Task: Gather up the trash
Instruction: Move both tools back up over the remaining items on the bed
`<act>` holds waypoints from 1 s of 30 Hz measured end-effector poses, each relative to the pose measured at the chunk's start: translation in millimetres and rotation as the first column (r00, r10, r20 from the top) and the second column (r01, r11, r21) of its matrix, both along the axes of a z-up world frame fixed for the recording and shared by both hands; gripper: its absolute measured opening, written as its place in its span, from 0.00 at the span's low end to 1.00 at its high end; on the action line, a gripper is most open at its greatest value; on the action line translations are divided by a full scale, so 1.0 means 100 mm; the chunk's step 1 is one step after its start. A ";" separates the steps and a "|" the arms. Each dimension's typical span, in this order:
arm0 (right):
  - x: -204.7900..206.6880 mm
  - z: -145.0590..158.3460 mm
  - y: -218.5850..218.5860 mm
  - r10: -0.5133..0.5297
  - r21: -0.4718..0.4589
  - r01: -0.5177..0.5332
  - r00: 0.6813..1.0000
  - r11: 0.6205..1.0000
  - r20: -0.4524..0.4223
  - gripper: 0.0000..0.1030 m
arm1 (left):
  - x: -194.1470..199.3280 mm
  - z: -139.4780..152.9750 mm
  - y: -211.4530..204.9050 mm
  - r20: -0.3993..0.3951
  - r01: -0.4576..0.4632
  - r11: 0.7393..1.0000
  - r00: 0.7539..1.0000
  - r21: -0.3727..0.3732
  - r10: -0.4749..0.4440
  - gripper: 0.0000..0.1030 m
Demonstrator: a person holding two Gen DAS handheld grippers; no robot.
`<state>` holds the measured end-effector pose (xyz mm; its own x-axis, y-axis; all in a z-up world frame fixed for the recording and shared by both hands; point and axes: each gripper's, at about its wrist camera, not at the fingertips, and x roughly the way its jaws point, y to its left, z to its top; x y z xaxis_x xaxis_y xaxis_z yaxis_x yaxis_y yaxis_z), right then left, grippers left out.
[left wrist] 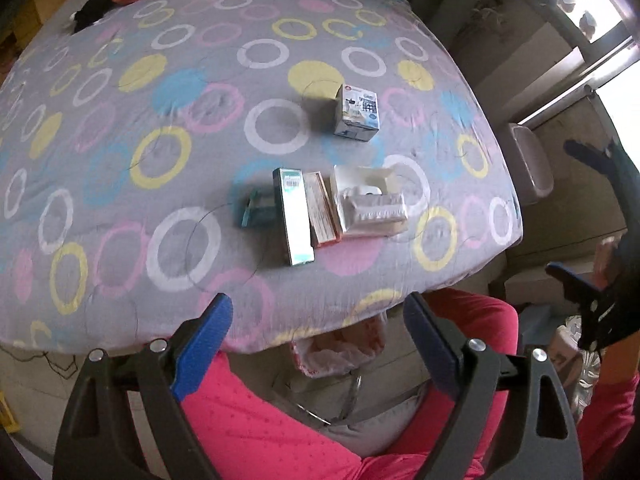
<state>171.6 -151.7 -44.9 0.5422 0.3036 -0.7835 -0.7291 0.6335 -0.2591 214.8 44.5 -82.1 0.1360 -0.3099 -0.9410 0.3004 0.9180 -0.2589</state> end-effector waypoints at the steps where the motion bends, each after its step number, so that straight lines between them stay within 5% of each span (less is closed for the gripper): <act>1: 0.05 0.02 -0.01 0.004 -0.004 -0.004 1.000 1.000 0.002 0.93 | 0.06 -0.05 -0.02 -0.015 0.008 1.000 1.000 -0.005 -0.008 0.82; 9: 0.49 -0.16 0.08 0.086 -0.029 -0.088 0.993 0.996 -0.081 0.93 | 0.32 -0.33 -0.03 -0.088 0.010 0.999 0.996 -0.037 -0.013 0.82; 30: 0.88 -1.36 0.29 0.153 -0.148 -0.208 0.936 0.967 -0.316 0.93 | 0.64 -1.25 -0.02 -0.166 -0.104 0.983 0.983 -0.152 0.078 0.82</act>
